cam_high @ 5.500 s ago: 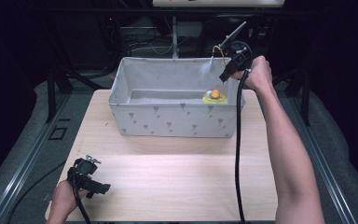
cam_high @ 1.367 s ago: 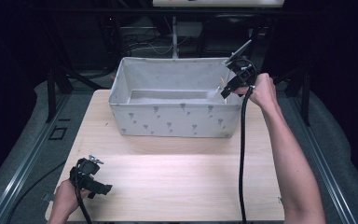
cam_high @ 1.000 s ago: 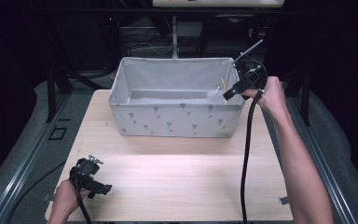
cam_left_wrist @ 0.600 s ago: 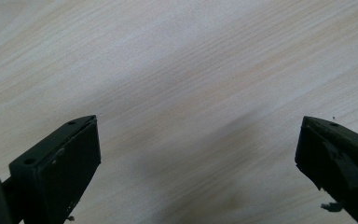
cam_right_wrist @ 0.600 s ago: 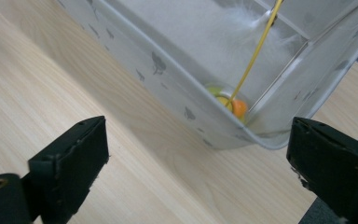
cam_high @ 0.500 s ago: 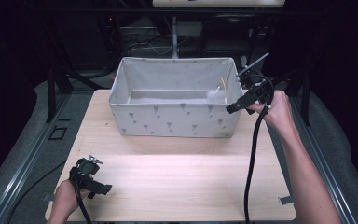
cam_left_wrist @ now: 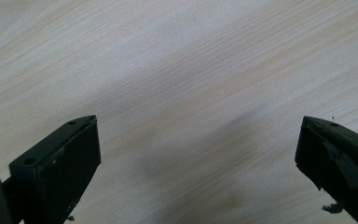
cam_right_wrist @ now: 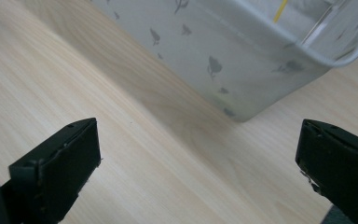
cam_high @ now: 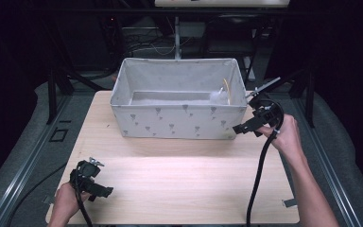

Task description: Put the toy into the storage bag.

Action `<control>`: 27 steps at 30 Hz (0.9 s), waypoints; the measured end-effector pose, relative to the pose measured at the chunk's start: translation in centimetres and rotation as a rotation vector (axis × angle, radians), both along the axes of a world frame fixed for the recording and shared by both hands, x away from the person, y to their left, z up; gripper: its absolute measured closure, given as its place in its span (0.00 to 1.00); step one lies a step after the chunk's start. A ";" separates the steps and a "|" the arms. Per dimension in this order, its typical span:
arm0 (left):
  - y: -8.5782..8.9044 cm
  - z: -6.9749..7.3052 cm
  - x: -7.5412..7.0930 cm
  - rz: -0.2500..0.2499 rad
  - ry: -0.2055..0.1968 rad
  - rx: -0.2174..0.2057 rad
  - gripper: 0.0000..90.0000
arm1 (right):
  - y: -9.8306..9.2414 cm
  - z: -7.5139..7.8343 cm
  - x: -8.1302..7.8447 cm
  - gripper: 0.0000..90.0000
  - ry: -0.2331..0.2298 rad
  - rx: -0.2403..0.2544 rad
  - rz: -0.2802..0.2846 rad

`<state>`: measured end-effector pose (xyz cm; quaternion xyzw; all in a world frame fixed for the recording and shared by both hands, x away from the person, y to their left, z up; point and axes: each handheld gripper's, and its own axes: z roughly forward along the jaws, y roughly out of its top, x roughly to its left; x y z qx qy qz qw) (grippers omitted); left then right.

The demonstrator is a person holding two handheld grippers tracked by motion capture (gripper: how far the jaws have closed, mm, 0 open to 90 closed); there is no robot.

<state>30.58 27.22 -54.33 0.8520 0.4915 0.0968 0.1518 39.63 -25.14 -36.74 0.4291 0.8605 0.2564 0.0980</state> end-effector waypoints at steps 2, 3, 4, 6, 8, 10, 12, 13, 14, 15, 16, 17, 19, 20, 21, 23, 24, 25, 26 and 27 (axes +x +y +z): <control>-0.1 0.0 0.0 0.004 0.002 0.001 0.00 | -0.3 -0.9 -0.6 0.00 0.007 0.008 -0.008; -0.1 0.0 0.0 0.002 0.000 0.002 0.00 | -0.4 -1.3 -0.9 0.00 0.005 0.008 -0.010; -0.2 0.0 0.0 0.001 -0.001 0.002 0.00 | -0.5 -1.8 -1.1 0.00 0.014 0.012 -0.013; -0.3 -0.1 0.0 0.000 0.000 0.003 0.00 | -0.8 -2.9 -1.6 0.00 0.028 0.023 -0.022; -0.2 0.0 0.0 -0.005 0.002 0.007 0.00 | -1.1 -3.9 -2.1 0.00 0.039 0.028 -0.023; -0.2 -0.1 0.0 0.000 0.002 0.005 0.00 | -1.2 -4.9 -2.6 0.00 0.049 0.039 -0.029; -0.2 -0.1 0.0 -0.006 0.004 0.009 0.00 | -1.3 -5.9 -3.2 0.00 0.060 0.035 -0.034; -0.3 -0.1 0.0 -0.001 0.003 0.006 0.00 | -1.4 -6.4 -3.4 0.00 0.064 0.040 -0.034; -0.3 -0.1 0.0 -0.002 0.004 0.006 0.00 | -1.5 -6.9 -3.7 0.00 0.071 0.055 -0.038; -0.3 -0.1 0.1 -0.007 0.002 0.007 0.00 | -1.5 -7.3 -3.9 0.00 0.071 0.054 -0.040; -0.4 -0.1 0.1 -0.009 0.001 0.009 0.00 | -1.7 -7.7 -4.1 0.00 0.073 0.046 -0.045; -0.4 -0.1 0.1 -0.013 0.004 0.014 0.00 | -1.8 -8.2 -4.3 0.00 0.067 0.054 -0.059; -0.4 -0.1 0.1 -0.006 0.004 0.011 0.00 | -2.2 -8.9 -4.9 0.00 0.058 0.067 -0.078; -0.4 -0.2 0.1 -0.009 0.003 0.013 0.00 | -2.3 -9.4 -5.2 0.00 0.054 0.073 -0.093; -0.4 -0.2 0.1 -0.010 0.002 0.010 0.00 | -2.4 -9.7 -5.5 0.00 0.052 0.062 -0.098; -0.5 -0.2 0.2 -0.016 0.007 0.013 0.00 | -2.6 -10.4 -5.9 0.00 0.049 0.054 -0.121; -0.6 -0.2 0.3 -0.015 0.005 0.013 0.00 | -2.6 -10.7 -6.1 0.00 0.052 0.059 -0.126; -0.7 -0.2 0.3 -0.016 0.006 0.011 0.00 | -2.6 -11.1 -6.2 0.00 0.061 0.052 -0.130; -0.8 -0.1 0.3 -0.025 0.007 0.018 0.00 | -2.6 -11.4 -6.3 0.00 0.069 0.044 -0.126; -0.9 -0.1 0.2 -0.024 0.007 0.017 0.00 | -2.5 -11.8 -6.3 0.00 0.087 0.034 -0.114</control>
